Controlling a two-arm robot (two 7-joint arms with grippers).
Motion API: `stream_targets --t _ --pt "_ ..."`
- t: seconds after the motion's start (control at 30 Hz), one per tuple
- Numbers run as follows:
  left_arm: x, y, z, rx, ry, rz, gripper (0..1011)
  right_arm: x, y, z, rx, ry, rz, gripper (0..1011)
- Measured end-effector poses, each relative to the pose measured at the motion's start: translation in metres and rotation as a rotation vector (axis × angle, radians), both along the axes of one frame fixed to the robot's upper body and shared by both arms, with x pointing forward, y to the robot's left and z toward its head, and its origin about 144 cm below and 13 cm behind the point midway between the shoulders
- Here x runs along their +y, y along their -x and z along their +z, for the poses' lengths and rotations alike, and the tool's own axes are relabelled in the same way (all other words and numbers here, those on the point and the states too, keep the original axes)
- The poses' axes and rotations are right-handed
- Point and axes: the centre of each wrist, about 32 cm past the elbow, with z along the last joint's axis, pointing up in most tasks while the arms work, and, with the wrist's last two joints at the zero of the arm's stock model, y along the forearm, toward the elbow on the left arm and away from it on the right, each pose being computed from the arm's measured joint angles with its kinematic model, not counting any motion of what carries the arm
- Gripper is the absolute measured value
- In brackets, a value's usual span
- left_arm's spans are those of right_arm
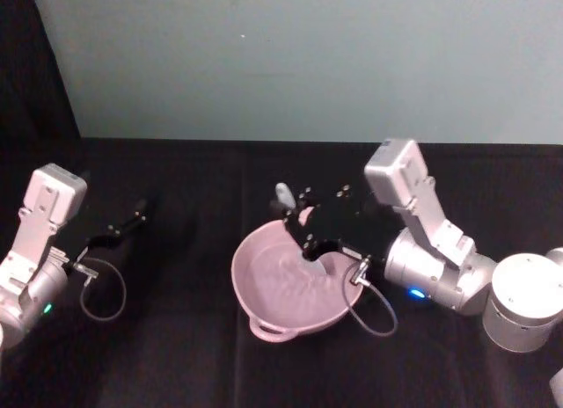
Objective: Use the one hand to pick up the spoon and stir the clear water in the bowl.
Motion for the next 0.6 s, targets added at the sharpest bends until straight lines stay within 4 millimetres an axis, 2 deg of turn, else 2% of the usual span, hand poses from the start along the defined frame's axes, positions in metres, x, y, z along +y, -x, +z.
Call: stream_targets --t 0.3,0.6 --pt "0.0 0.0 0.0 0.0 0.0 0.0 1005 0.023 0.003 0.002 0.036 -0.015 0.132 116" --pt "0.0 0.0 0.0 0.0 0.0 0.0 1005 0.032 0.002 -0.001 0.064 -0.093 0.157 116"
